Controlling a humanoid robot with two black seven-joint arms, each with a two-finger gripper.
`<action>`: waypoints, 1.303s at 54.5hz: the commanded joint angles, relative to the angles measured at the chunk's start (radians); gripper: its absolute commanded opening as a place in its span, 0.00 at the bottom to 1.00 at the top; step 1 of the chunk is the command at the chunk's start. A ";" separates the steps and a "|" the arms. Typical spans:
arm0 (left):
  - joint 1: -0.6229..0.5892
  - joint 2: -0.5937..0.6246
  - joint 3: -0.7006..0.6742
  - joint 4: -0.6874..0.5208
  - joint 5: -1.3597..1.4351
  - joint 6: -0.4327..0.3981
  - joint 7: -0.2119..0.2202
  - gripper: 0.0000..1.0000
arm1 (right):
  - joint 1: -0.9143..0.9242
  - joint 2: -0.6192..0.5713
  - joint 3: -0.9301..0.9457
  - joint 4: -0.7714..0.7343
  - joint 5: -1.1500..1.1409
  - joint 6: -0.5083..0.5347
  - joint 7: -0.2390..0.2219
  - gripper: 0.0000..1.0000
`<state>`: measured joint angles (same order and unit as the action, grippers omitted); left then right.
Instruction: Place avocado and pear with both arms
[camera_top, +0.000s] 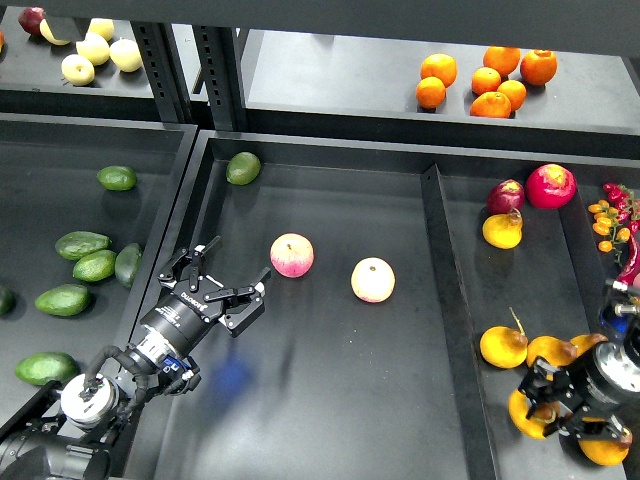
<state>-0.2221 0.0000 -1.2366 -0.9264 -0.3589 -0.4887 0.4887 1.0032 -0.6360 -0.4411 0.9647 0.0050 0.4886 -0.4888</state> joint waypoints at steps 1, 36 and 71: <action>0.001 0.000 0.000 0.001 0.000 0.000 0.000 0.99 | -0.018 0.013 0.004 -0.030 -0.011 0.000 0.000 0.24; 0.000 0.000 0.000 0.004 0.000 0.000 0.000 0.99 | -0.041 0.098 0.010 -0.110 -0.011 0.000 0.000 0.26; 0.000 0.000 0.000 0.003 0.000 0.000 0.000 0.99 | -0.052 0.091 0.010 -0.113 -0.013 0.000 0.000 0.63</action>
<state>-0.2225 0.0000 -1.2363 -0.9250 -0.3589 -0.4890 0.4887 0.9497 -0.5393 -0.4309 0.8467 -0.0063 0.4887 -0.4887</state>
